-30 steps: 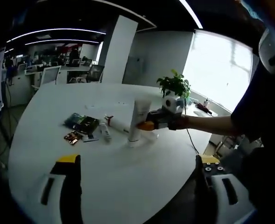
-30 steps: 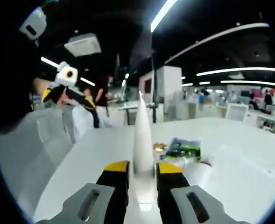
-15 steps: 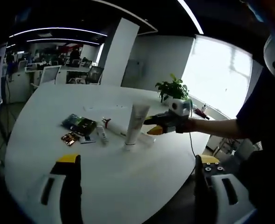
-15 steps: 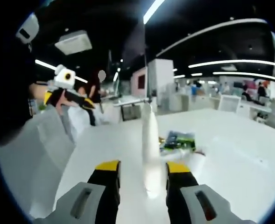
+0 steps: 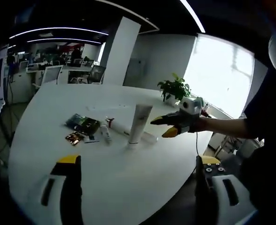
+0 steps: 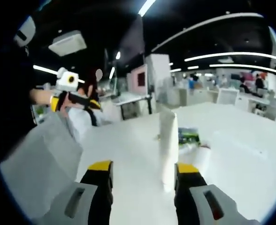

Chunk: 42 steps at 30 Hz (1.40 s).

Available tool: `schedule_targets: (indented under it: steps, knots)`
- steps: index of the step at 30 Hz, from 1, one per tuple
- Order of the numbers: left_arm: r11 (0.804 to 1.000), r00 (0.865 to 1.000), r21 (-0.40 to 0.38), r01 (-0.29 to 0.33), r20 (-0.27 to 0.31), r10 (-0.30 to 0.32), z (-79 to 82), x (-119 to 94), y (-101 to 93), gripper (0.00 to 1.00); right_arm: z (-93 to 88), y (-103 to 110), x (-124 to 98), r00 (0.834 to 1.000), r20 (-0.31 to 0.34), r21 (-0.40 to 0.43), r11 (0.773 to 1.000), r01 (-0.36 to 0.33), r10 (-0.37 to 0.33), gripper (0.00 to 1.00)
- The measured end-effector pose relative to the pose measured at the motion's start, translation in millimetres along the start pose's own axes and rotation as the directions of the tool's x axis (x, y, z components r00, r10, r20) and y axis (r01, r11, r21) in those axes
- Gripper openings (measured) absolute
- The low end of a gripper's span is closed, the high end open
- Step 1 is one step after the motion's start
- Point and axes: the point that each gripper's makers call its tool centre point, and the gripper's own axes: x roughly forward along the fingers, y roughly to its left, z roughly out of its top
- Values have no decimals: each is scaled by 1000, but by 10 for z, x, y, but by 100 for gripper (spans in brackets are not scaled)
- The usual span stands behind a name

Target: Arrange the skincare products in the storage area until every visible bottle or jar stands upright without overlapping.

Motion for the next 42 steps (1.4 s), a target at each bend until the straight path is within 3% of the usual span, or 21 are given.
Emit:
schedule_targets:
  steps: [10, 19, 24, 33, 42]
  knots:
    - [1000, 1000, -7, -8, 10, 8, 16, -80, 36, 96, 34, 179, -198, 997, 4, 69, 994, 81, -81, 57]
    - [1000, 1000, -13, -18, 4, 18, -30, -133, 83, 96, -47, 322, -329, 989, -23, 124, 982, 145, -144, 69]
    - [1000, 1000, -9, -19, -2, 19, -47, -141, 99, 96, -60, 342, -400, 982, -38, 145, 971, 190, -186, 82]
    - [999, 999, -2, -54, 5, 54, -35, -237, 249, 96, -138, 397, -508, 969, -79, 181, 953, 243, -232, 83]
    - [997, 997, -12, -80, -8, 80, -137, -324, 311, 96, -112, 442, -636, 955, -59, 205, 933, 296, -291, 89]
